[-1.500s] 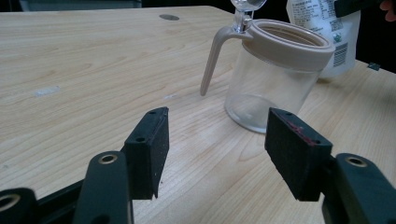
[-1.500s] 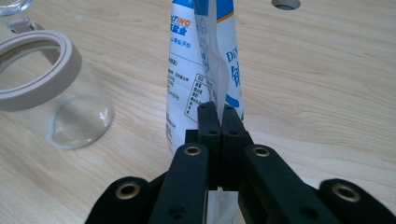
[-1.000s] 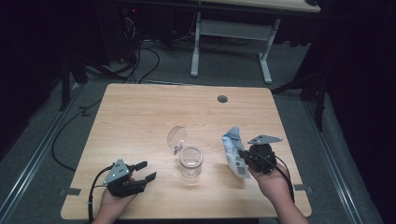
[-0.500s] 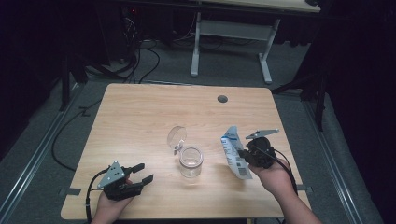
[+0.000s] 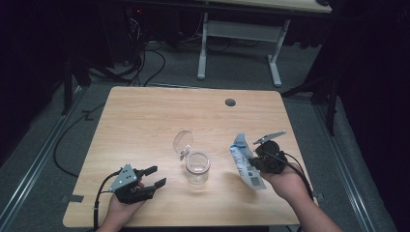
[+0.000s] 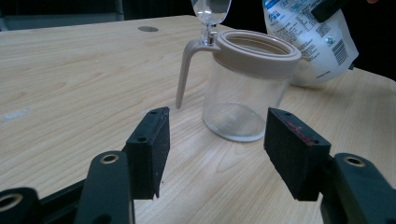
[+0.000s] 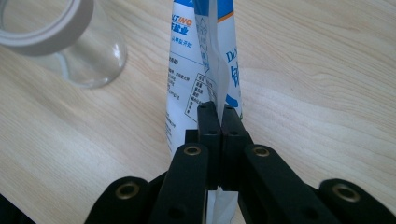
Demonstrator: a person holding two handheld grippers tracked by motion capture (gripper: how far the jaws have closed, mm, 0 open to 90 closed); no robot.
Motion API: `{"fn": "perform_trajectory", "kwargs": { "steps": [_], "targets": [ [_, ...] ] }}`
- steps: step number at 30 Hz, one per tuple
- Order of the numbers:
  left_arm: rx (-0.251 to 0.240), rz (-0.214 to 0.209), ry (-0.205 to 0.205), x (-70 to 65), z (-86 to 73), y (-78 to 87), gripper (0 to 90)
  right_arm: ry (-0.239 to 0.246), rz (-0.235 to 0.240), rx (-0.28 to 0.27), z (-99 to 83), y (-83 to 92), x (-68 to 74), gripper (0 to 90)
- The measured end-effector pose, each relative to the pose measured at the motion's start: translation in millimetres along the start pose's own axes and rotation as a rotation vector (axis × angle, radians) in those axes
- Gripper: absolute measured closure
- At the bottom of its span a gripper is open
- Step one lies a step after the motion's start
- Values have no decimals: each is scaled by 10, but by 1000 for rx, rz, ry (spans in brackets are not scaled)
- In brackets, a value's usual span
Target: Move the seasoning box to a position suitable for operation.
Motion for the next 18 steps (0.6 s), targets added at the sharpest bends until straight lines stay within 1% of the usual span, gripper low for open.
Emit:
{"fn": "perform_trajectory", "kwargs": {
  "steps": [1, 4, 5, 6, 7, 8, 9, 10, 12, 14, 18],
  "targets": [
    [0, -8, 0, -21, -2, -16, 410, 4, -6, 13, -3, 3, -4, 900],
    [6, -13, -3, -26, -19, -28, 410, 3, -11, 29, 8, 11, -5, 900],
    [10, -14, -3, -25, -23, -26, 410, 14, -13, 36, 14, 12, -5, 900],
    [10, -14, -3, -25, -23, -26, 410, 14, -13, 36, 14, 12, -5, 900],
    [6, -12, -4, -27, -18, -21, 410, 20, -22, 55, 15, 13, 7, 900],
    [6, -12, -4, -27, -18, -21, 409, 20, -22, 55, 15, 13, 7, 900],
    [6, -13, -7, -29, -16, -13, 409, 29, -24, 70, 18, 8, 15, 900],
    [6, -13, -7, -30, -14, -6, 409, 29, -24, 70, 18, 8, 15, 900],
    [4, -14, -3, -32, -8, 0, 408, 29, -27, 92, 13, 11, 31, 900],
    [0, -15, -3, -33, -1, 0, 408, 28, -22, 99, 12, 13, 40, 900],
    [1, -18, -3, -37, -2, -22, 408, 29, -30, 122, 2, 22, 51, 900]
  ]
}}
Point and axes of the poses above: each handheld gripper's, and its own axes: y roughly backward along the jaws, z roughly out of its top, x roughly to its left, the point moved 10 cm from there along -y, roughly forward along the jaws, and after that the axes turned 15 degrees about -y, right-handed, at the moved point
